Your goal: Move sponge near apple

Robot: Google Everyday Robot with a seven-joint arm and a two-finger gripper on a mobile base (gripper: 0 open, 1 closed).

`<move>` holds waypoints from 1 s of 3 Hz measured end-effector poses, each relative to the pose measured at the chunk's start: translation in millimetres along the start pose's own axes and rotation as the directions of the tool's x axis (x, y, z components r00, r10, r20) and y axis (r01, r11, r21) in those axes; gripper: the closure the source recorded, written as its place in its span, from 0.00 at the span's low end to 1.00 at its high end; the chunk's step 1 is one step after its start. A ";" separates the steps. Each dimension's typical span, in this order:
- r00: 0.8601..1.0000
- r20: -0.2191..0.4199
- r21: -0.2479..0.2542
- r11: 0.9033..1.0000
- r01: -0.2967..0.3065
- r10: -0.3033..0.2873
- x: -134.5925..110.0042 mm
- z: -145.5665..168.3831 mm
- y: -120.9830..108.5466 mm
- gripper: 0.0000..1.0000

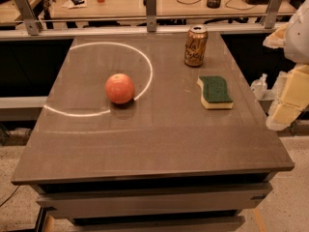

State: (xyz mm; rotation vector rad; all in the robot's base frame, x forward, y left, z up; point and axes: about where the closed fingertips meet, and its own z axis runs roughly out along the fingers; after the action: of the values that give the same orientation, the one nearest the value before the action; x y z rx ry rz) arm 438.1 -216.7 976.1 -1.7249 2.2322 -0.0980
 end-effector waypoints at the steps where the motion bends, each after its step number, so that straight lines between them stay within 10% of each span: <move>1: 1.000 0.000 0.000 1.000 0.000 0.000 0.0 0.0 0.0 0.00; 3: 0.992 -0.001 0.015 0.992 -0.126 0.126 1.5 11.0 -17.6 0.00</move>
Offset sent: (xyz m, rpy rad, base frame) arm 0.0086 -0.0050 -0.0071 0.0186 0.0177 -0.0676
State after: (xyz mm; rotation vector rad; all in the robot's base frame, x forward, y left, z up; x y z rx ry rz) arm 457.4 -221.3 969.7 -1.5720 2.3296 -0.0868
